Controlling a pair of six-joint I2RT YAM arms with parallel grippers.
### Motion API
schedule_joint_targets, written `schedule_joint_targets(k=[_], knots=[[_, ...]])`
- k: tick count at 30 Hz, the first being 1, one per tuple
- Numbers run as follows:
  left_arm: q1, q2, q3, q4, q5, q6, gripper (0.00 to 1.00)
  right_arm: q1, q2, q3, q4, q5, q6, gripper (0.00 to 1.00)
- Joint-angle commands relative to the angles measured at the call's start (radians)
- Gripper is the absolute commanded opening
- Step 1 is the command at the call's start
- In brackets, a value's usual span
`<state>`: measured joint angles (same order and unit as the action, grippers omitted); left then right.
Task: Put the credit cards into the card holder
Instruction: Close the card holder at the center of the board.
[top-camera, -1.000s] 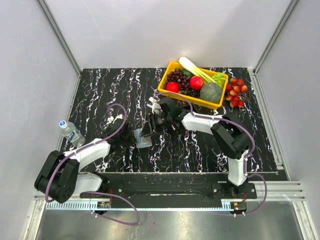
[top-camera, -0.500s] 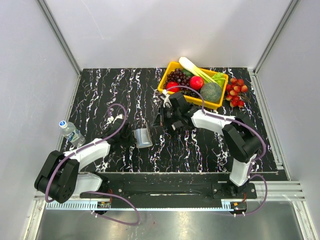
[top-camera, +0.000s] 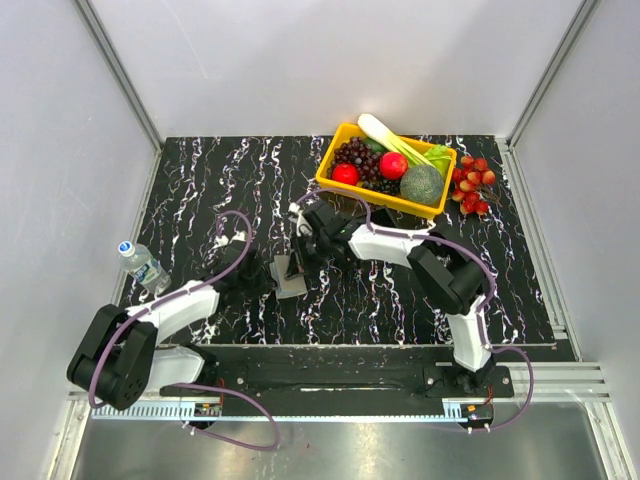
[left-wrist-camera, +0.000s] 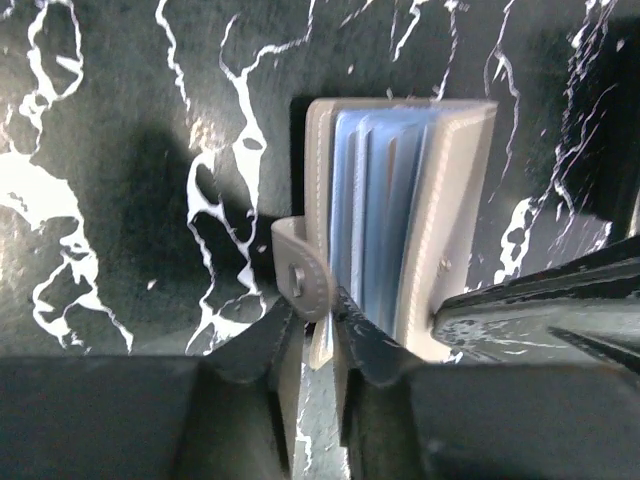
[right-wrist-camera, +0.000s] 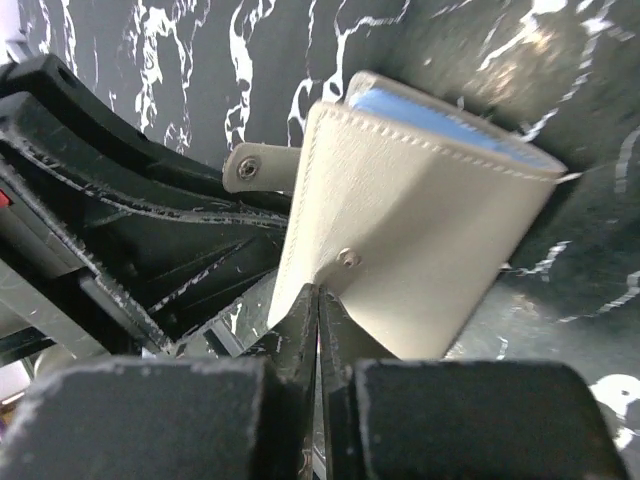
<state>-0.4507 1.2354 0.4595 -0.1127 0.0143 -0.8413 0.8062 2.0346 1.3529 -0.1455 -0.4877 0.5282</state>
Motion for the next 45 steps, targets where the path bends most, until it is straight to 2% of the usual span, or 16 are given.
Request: schedule_joint_targets(k=[1, 3, 7, 11, 15, 19, 21, 25, 26, 28, 31, 32, 35, 39, 43, 45], knots=[[-0.003, -0.063, -0.035, 0.027, 0.024, -0.024, 0.28, 0.025, 0.048, 0.023, -0.04, 0.018, -0.002, 0.06], [-0.003, -0.089, -0.036, -0.002, 0.004, -0.027, 0.43, 0.025, 0.075, 0.017, -0.054, 0.052, 0.001, 0.06], [-0.003, -0.184, -0.048, -0.076, -0.059, -0.033, 0.68, 0.025, 0.113, 0.009, -0.072, 0.087, 0.009, 0.08], [0.001, -0.283, -0.047, -0.133, -0.126, -0.028, 0.76, 0.025, 0.124, -0.004, -0.069, 0.074, 0.007, 0.08], [0.007, -0.229, 0.031, -0.145, -0.135, -0.001, 0.74, 0.025, 0.105, -0.032, -0.042, 0.066, 0.012, 0.08], [0.035, -0.091, 0.143, -0.154, -0.145, 0.028, 0.72, 0.025, 0.102, -0.054, -0.031, 0.044, 0.001, 0.05], [0.059, -0.041, 0.201, -0.142, -0.149, 0.076, 0.75, 0.024, 0.087, -0.084, -0.043, 0.049, -0.019, 0.05], [0.118, 0.113, 0.335, -0.125, -0.093, 0.166, 0.76, 0.022, 0.036, -0.126, -0.042, 0.054, -0.054, 0.05], [0.119, 0.168, 0.376, -0.139, -0.073, 0.179, 0.75, 0.022, 0.029, -0.126, -0.049, 0.051, -0.066, 0.05], [0.119, 0.26, 0.422, -0.142, -0.019, 0.205, 0.67, 0.022, 0.013, -0.13, -0.052, 0.054, -0.082, 0.05], [0.118, 0.334, 0.392, -0.065, 0.096, 0.212, 0.53, 0.021, 0.013, -0.129, -0.052, 0.044, -0.108, 0.07], [0.119, 0.346, 0.377, -0.049, 0.117, 0.215, 0.52, 0.021, 0.012, -0.126, -0.057, 0.057, -0.111, 0.08], [0.118, 0.352, 0.332, -0.013, 0.166, 0.24, 0.52, -0.013, 0.015, -0.121, -0.055, 0.061, -0.085, 0.09], [0.118, 0.328, 0.253, 0.033, 0.176, 0.232, 0.6, -0.042, 0.006, -0.124, 0.006, 0.058, -0.013, 0.12], [0.118, 0.314, 0.211, 0.08, 0.202, 0.231, 0.57, -0.044, 0.018, -0.091, 0.017, 0.032, 0.007, 0.13], [0.118, 0.302, 0.194, 0.103, 0.223, 0.24, 0.52, -0.044, 0.022, -0.08, 0.009, 0.044, -0.005, 0.13]])
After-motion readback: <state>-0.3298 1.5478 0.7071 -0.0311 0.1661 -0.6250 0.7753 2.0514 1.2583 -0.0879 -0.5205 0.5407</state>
